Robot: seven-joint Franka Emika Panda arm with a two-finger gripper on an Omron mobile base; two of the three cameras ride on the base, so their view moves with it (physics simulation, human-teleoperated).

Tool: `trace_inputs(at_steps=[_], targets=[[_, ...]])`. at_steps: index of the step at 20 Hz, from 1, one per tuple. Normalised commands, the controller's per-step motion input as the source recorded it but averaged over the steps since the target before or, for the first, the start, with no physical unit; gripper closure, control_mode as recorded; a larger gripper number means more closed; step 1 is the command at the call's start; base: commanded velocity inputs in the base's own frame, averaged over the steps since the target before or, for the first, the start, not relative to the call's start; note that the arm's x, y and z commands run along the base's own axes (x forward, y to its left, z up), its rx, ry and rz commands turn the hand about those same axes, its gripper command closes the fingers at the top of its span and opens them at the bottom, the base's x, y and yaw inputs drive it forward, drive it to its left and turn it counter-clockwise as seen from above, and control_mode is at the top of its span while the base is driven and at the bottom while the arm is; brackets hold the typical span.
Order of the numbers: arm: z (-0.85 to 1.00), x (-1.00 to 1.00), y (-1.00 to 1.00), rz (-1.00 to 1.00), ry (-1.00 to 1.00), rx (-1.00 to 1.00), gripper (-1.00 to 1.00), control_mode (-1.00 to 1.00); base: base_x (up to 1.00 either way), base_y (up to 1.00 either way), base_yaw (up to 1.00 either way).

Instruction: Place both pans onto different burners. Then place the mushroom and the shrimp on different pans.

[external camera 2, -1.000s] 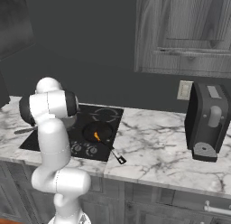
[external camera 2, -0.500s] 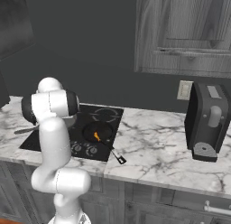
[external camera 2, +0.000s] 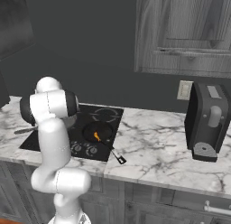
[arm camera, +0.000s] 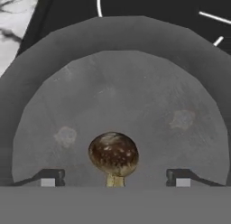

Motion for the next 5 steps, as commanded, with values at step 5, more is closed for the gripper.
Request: trace_inputs(at_steps=[5], targets=[[0.7,-0.1,-0.04,0.0,-0.1,0.0,-1.0,-1.0,0.0,0.0,0.0]])
